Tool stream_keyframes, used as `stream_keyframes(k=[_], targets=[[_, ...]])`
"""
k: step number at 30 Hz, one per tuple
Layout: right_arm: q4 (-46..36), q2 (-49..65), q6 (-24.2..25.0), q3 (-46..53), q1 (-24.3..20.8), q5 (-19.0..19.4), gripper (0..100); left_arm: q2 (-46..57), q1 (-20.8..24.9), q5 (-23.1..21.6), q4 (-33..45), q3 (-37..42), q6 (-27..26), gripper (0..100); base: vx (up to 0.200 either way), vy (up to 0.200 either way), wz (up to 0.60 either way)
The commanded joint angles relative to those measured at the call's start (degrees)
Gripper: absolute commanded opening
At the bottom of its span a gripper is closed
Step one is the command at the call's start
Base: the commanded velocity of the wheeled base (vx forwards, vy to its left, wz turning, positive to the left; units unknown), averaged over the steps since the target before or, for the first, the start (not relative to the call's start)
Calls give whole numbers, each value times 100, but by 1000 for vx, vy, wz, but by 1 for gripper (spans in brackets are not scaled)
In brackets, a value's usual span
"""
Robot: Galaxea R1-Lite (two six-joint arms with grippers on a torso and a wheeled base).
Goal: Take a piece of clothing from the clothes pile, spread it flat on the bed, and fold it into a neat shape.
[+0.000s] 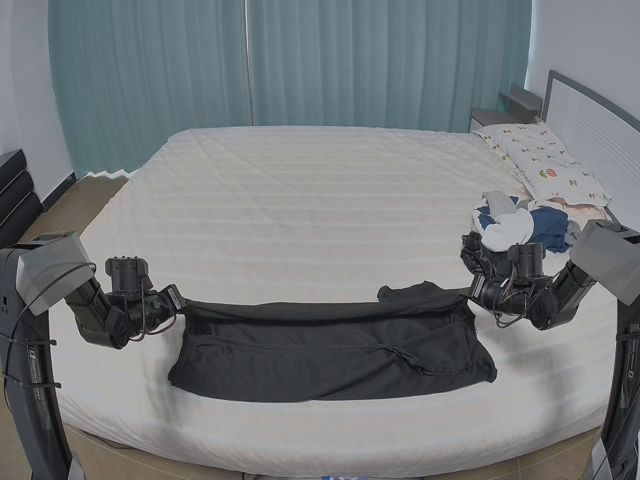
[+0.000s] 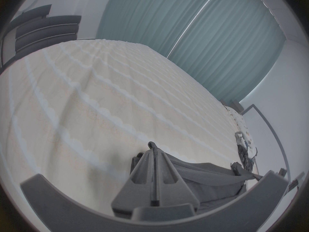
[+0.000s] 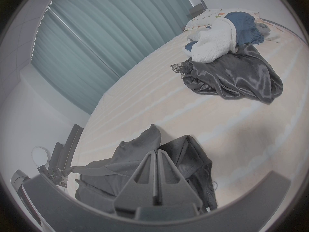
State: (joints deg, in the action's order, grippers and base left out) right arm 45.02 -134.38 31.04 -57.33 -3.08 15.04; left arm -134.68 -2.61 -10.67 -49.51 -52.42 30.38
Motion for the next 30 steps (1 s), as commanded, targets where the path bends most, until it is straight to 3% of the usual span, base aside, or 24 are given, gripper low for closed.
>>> stream_keyframes(k=[1, 9, 15, 30], targets=[[77, 263, -63, 425, 80, 95, 0, 214, -3, -6, -103, 434, -313, 0, 0, 0, 0], [306, 254, -564, 1022, 168, 253, 0, 188, 15, -6, -648, 1120, -999, 0, 0, 0, 0], [402, 210, -845, 1260, 168, 253, 0, 170, 32, 3, -754, 1428, -1227, 0, 0, 0, 0], [420, 34, -906, 1347, 150, 227, 0, 47, 147, 65, -789, 1665, -1306, 0, 0, 0, 0]])
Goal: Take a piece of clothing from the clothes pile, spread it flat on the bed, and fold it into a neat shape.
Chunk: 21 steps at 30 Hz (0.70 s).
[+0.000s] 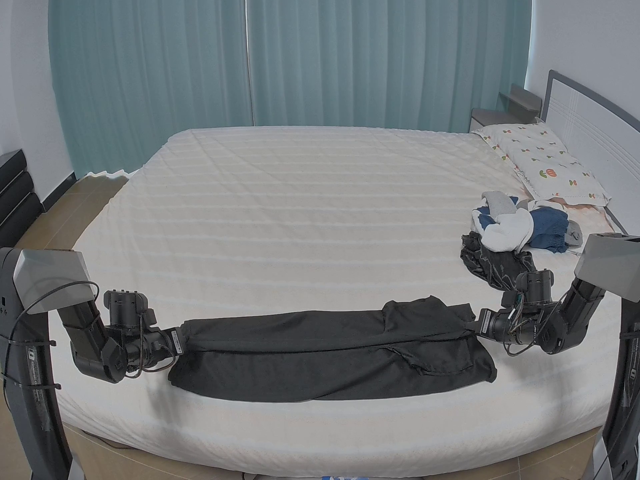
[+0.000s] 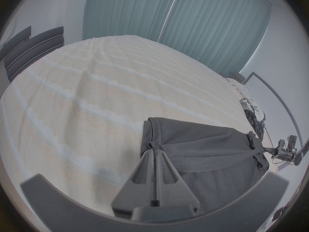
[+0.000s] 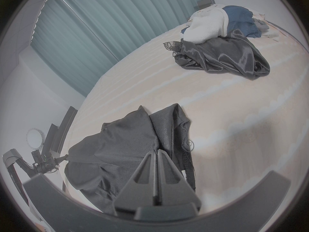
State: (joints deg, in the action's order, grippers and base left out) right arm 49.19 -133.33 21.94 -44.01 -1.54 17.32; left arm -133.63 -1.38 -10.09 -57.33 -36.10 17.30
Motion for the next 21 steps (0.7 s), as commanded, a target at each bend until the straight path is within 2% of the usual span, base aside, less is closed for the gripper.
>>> stream_keyframes(k=[1, 3, 4, 5, 6, 17, 18, 21], targets=[[3, -70, 3, 15, -5, -1, 0, -49, 41, 16, -6, 32, 2, 0, 0, 0, 0], [3, -70, 3, 6, 4, -10, 0, -40, 41, 34, -6, 41, 10, 0, 0, 0, 0], [3, -70, 3, 6, 4, -10, 0, -40, 50, 34, -6, 41, 10, 100, 0, 0, 0], [3, -70, 21, -3, 4, -18, 0, -31, 50, 34, -6, 85, 10, 100, 0, 0, 0], [3, -62, 47, -3, 4, -27, 100, -22, 50, 43, -6, 103, 10, 100, 0, 0, 0], [-6, 378, 249, -3, 215, -18, 100, 276, -64, 201, -76, 261, 195, 100, 0, 0, 0], [-6, 501, 522, -82, 294, -10, 100, 514, -108, 201, -59, 191, 599, 100, 0, 0, 0], [-32, 518, 891, -205, 277, -18, 100, 566, -91, 201, -6, -73, 1100, 100, 0, 0, 0]])
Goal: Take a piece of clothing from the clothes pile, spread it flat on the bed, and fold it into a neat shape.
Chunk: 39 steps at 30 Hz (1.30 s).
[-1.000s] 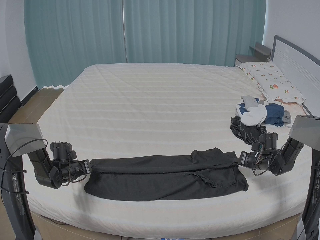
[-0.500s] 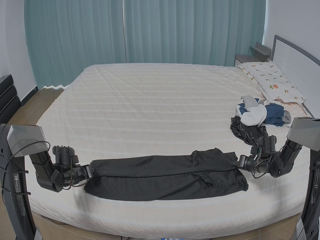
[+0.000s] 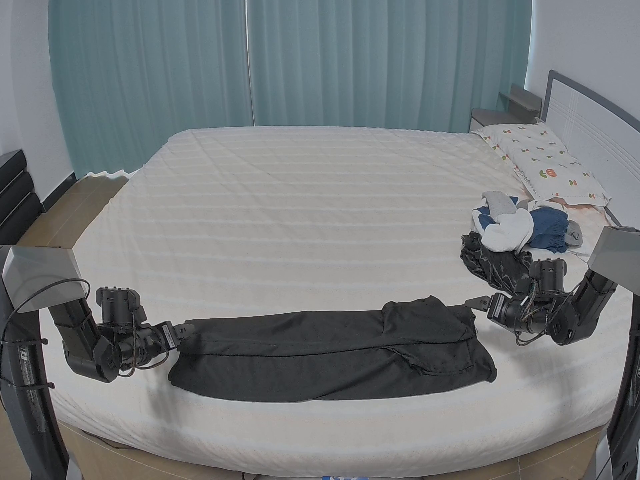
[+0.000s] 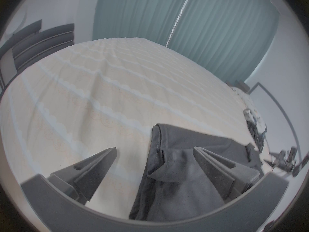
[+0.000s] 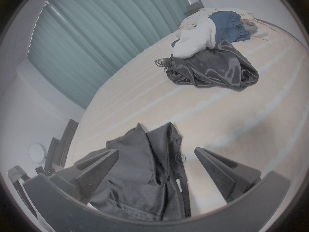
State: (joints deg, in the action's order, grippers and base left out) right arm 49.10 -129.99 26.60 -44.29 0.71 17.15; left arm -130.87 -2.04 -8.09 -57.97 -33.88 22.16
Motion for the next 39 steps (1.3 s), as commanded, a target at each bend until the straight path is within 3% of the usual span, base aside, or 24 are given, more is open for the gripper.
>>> stream_keyframes(k=[1, 9, 14, 23, 36, 37, 39], targets=[[-59, 167, 522, -238, 35, -10, 100, 272, -7, 1, 66, -418, 754, 100, 0, 0, 0], [-85, -97, 1383, -616, 0, 43, 100, -115, 116, -96, 1349, -1719, 1607, 100, 0, 0, 0], [-15, -545, 1497, -748, 8, 69, 100, -633, 133, -140, 1859, -2413, 1677, 100, 0, 0, 0], [-15, -765, 1875, -1029, 8, 87, 100, -747, 151, -157, 1842, -2483, 1677, 100, 0, 0, 0], [-15, -844, 1884, -1038, 8, 87, 100, -739, 239, -149, 1877, -2422, 1642, 100, 0, 0, 0], [-24, -853, 1884, -1047, 0, 87, 100, -739, 265, -149, 1877, -2413, 1572, 0, 0, 0, 0], [-24, -853, 1884, -1047, -9, 78, 100, -747, 265, -131, 1868, -2422, 1545, 0, 0, 0, 0]])
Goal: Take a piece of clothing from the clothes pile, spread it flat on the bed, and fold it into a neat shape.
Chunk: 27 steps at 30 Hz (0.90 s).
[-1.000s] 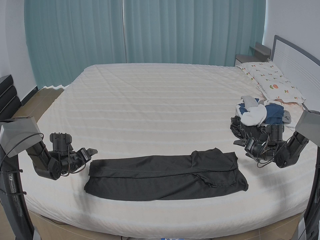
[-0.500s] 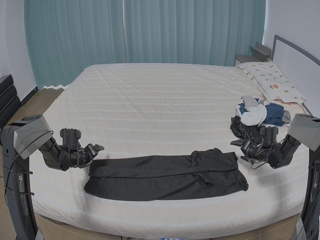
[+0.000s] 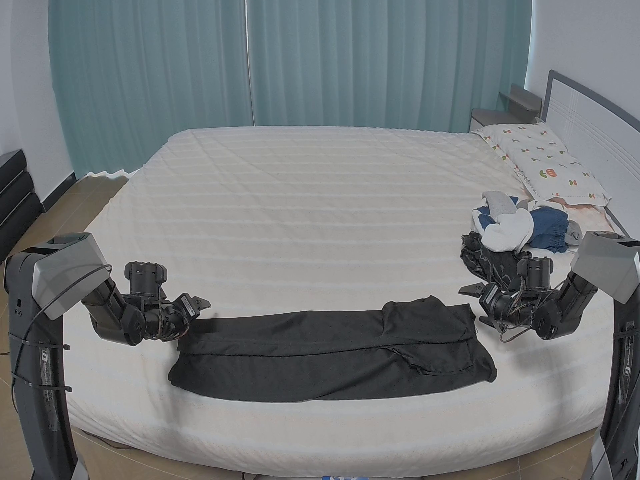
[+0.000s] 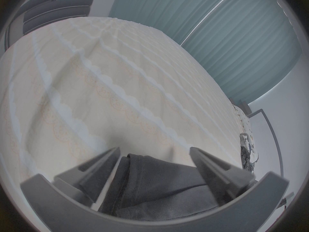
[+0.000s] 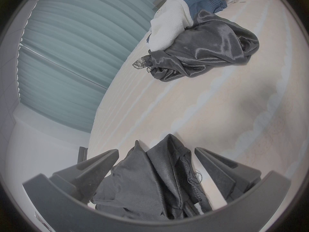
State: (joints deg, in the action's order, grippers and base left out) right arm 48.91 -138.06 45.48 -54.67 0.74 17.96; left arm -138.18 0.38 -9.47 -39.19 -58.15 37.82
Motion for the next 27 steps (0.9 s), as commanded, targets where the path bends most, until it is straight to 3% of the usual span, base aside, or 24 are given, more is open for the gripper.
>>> stream_keyframes(k=[1, 25, 26, 27], targets=[[-4, -46, -4, -8, -13, -3, 100, -16, 24, 7, -9, 5, -20, 0, 0, 0, 0], [-241, -283, -4, -448, -277, -64, 100, 2, -55, 121, -53, 23, 288, 0, 0, 0, 0], [-241, -283, -4, -448, -259, -64, 0, 2, -55, 121, -53, 23, 288, 0, 0, 0, 0], [-241, -283, -4, -448, -259, -73, 0, 2, -55, 121, -53, 23, 288, 0, 0, 0, 0]])
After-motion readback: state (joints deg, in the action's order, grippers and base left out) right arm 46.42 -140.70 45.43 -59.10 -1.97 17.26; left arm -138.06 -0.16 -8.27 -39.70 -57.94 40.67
